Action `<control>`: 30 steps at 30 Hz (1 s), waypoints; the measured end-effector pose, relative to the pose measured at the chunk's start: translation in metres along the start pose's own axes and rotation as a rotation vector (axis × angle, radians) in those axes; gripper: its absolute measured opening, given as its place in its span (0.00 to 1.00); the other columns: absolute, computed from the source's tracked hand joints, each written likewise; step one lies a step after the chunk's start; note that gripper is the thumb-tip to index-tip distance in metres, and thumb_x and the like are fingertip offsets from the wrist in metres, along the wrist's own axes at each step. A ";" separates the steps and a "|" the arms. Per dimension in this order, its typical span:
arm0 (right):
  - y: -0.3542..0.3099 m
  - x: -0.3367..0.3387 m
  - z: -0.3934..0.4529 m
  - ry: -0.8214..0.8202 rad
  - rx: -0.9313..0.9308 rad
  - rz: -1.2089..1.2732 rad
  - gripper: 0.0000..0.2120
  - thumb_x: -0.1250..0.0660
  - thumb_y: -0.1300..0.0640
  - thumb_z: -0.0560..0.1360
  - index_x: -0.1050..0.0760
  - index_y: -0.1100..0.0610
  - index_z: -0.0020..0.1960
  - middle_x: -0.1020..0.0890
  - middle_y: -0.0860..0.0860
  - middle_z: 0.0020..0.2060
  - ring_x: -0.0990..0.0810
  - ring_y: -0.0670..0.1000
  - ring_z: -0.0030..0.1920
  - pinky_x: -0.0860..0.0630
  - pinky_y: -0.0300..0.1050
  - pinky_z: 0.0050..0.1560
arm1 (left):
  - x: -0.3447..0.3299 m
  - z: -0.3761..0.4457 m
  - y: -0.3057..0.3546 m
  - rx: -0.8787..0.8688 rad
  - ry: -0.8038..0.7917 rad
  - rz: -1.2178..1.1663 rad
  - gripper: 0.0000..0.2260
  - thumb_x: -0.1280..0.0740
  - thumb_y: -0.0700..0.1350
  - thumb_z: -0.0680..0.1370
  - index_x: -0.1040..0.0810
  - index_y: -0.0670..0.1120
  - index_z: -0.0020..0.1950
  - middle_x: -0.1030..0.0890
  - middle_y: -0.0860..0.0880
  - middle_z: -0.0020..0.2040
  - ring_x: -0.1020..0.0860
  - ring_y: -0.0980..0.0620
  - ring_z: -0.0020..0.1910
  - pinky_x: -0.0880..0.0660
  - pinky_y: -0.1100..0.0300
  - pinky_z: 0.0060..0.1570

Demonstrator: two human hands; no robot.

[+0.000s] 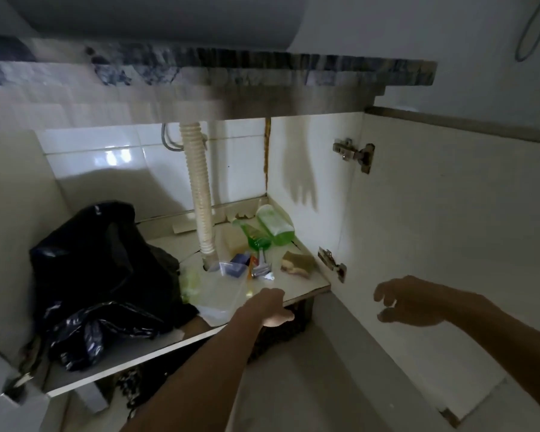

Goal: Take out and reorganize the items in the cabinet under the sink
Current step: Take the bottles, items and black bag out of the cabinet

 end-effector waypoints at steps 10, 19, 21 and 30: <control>-0.034 -0.013 0.180 0.174 0.017 0.494 0.15 0.34 0.52 0.76 0.26 0.54 0.61 0.22 0.54 0.57 0.25 0.51 0.53 0.29 0.40 0.52 | 0.025 0.113 -0.059 0.112 0.434 -0.362 0.11 0.35 0.41 0.77 0.21 0.40 0.58 0.20 0.46 0.52 0.21 0.48 0.51 0.27 0.63 0.45; -0.061 0.032 0.345 0.414 0.037 0.526 0.20 0.38 0.50 0.77 0.30 0.60 0.64 0.24 0.57 0.60 0.25 0.57 0.59 0.32 0.41 0.50 | 0.064 0.236 -0.099 0.243 0.542 -0.824 0.14 0.40 0.39 0.79 0.26 0.40 0.64 0.23 0.41 0.63 0.23 0.47 0.57 0.33 0.68 0.39; -0.069 0.046 0.373 0.459 0.054 0.517 0.20 0.37 0.52 0.76 0.31 0.61 0.64 0.24 0.59 0.58 0.24 0.58 0.56 0.30 0.42 0.47 | 0.080 0.269 -0.104 0.247 0.538 -0.873 0.14 0.41 0.39 0.80 0.26 0.40 0.65 0.23 0.43 0.62 0.25 0.45 0.60 0.34 0.69 0.37; -0.101 0.060 0.470 0.391 0.070 0.467 0.20 0.36 0.51 0.76 0.32 0.63 0.62 0.23 0.58 0.54 0.26 0.55 0.47 0.35 0.41 0.33 | 0.097 0.360 -0.124 0.335 0.366 -1.278 0.15 0.38 0.43 0.80 0.29 0.43 0.67 0.25 0.46 0.46 0.25 0.51 0.44 0.27 0.60 0.50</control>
Point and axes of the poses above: each hand's wrist, its own z-axis towards the middle knuckle, its own x-axis out of the back of the hand, y = z × x, the point moved 10 cm from there along z, towards the middle knuckle
